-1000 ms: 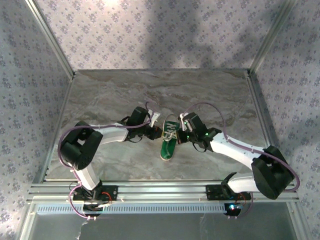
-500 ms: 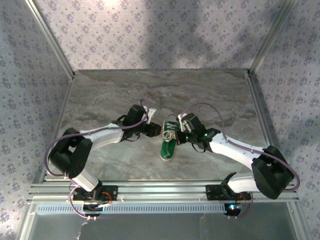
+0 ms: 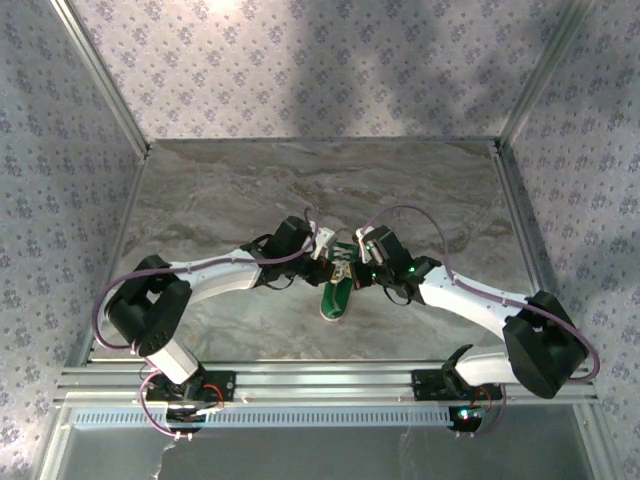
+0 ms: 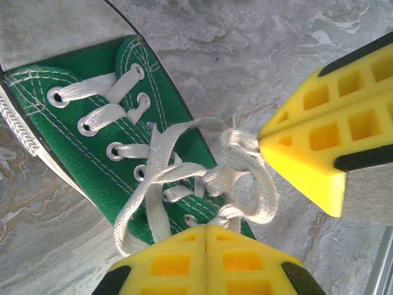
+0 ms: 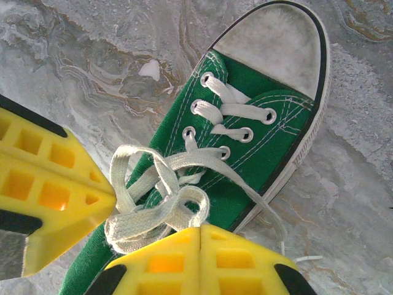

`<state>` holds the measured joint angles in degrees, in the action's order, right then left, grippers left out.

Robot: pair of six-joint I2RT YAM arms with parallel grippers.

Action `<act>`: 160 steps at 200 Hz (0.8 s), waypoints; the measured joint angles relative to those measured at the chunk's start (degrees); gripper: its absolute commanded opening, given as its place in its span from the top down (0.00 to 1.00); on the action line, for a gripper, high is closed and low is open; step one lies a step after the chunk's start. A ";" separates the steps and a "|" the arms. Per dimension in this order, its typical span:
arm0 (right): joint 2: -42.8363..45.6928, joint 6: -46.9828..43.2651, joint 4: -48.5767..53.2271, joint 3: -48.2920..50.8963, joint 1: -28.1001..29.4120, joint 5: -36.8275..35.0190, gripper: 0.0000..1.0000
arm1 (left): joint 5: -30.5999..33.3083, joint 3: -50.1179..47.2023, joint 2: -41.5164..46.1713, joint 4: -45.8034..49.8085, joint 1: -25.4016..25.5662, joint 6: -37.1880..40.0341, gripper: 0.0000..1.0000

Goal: Tie the shoes

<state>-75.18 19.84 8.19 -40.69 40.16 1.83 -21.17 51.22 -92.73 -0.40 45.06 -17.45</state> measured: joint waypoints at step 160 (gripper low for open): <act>0.00 0.00 0.00 0.00 0.00 0.02 1.00 | 3.89 3.63 -3.91 2.60 -0.55 0.00 0.88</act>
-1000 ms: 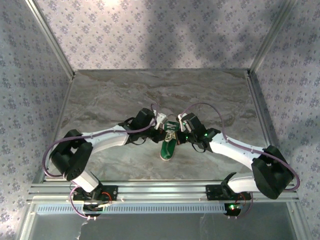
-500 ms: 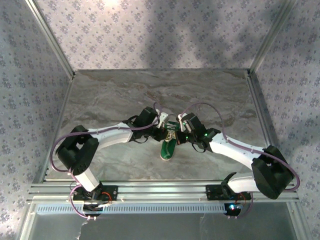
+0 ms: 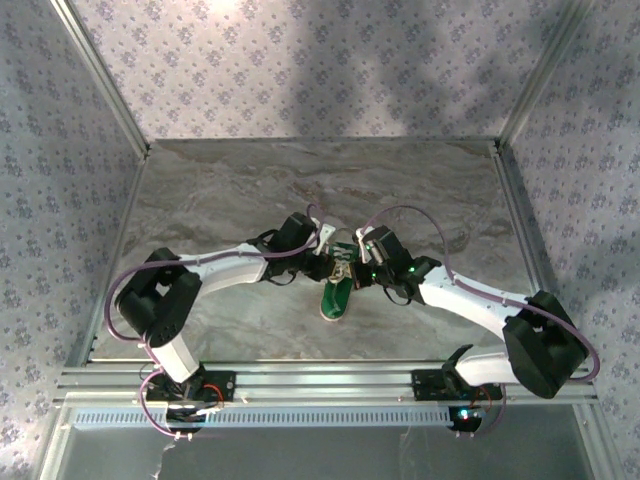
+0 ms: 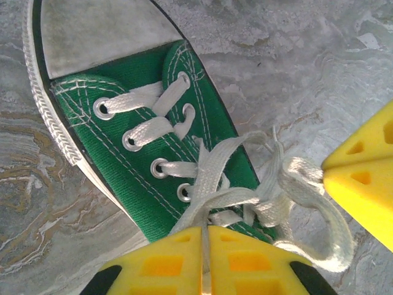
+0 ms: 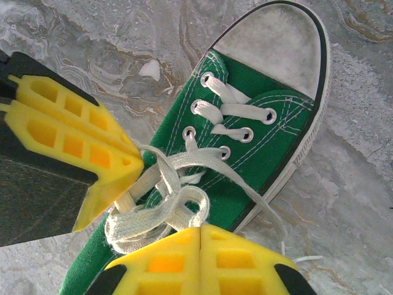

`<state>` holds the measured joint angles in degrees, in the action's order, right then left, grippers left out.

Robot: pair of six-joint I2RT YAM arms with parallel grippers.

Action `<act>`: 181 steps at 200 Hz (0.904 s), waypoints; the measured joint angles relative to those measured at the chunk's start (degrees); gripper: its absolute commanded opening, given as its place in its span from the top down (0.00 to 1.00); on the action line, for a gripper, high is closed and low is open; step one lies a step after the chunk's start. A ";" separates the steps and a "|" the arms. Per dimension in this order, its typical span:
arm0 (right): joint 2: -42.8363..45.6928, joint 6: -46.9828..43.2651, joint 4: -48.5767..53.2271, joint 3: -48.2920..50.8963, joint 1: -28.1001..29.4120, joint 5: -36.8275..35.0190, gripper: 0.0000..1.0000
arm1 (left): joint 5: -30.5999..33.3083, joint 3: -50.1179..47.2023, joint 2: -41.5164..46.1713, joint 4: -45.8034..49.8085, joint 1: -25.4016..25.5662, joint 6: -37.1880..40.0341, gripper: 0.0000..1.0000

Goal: Tie the shoes

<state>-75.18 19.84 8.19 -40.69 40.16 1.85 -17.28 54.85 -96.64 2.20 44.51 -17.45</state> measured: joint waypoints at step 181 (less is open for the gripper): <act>0.00 0.00 -0.04 0.00 0.07 0.02 1.00 | -1.55 1.95 -3.43 1.99 -0.02 0.50 0.81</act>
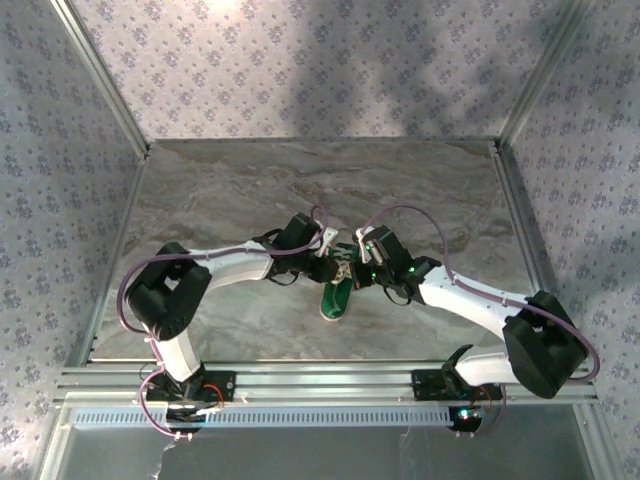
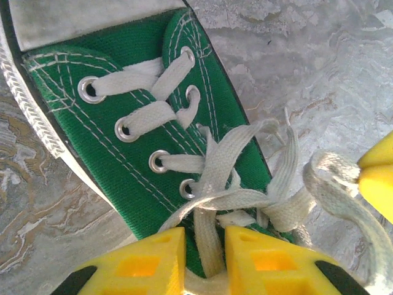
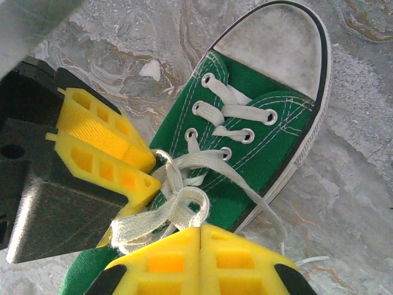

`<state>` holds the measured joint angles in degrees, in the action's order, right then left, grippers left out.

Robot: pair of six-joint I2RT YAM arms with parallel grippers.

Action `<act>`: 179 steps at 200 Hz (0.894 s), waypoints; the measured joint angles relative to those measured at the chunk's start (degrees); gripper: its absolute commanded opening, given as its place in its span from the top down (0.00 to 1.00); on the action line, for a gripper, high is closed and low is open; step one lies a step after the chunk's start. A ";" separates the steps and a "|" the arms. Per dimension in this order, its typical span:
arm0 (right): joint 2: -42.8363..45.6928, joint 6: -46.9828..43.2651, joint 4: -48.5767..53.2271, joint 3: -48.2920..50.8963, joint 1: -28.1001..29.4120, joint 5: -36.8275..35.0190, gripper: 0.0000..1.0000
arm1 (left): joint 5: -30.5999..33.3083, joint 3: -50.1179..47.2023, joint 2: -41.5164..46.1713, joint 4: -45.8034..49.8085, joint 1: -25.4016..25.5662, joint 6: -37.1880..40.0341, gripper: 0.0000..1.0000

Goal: Tie the shoes

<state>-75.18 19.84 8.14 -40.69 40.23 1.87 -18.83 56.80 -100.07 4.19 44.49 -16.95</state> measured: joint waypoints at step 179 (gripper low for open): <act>0.00 0.04 0.07 0.00 -0.13 -1.77 1.00 | -3.85 -4.42 8.04 -1.46 -1.18 0.92 1.00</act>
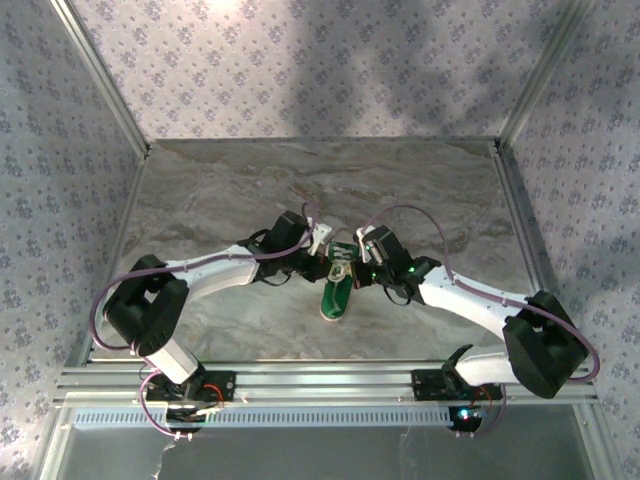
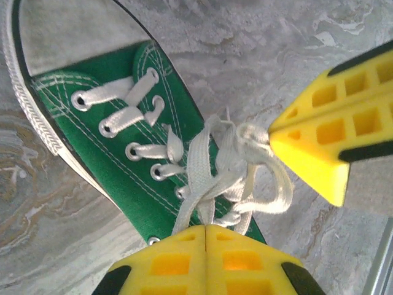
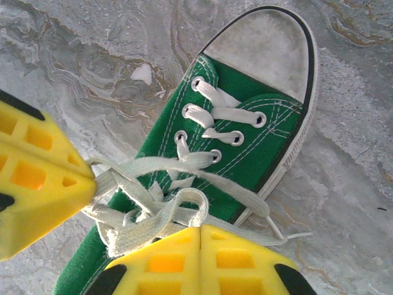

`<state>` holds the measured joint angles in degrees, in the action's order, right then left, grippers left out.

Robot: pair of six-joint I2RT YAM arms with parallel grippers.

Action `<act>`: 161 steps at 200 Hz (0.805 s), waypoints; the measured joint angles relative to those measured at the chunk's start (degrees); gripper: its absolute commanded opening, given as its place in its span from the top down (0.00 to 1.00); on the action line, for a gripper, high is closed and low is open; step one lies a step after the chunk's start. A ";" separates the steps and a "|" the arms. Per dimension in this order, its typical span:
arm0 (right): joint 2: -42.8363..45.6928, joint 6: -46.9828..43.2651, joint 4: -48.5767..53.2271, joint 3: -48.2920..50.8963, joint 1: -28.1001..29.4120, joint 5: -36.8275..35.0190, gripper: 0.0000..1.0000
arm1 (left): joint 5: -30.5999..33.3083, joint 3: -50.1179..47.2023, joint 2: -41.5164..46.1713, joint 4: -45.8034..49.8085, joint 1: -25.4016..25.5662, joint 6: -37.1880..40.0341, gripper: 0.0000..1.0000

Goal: Tie the shoes

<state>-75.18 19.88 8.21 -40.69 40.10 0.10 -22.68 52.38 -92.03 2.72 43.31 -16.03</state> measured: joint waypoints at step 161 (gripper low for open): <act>0.94 0.59 1.86 0.02 -3.50 -1.62 1.00 | -5.14 -8.17 5.31 -3.63 -3.58 2.10 1.00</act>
<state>-74.24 20.47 10.07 -40.66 36.60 -1.52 -27.81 44.21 -86.72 -0.91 39.72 -13.93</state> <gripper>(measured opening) 0.052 0.043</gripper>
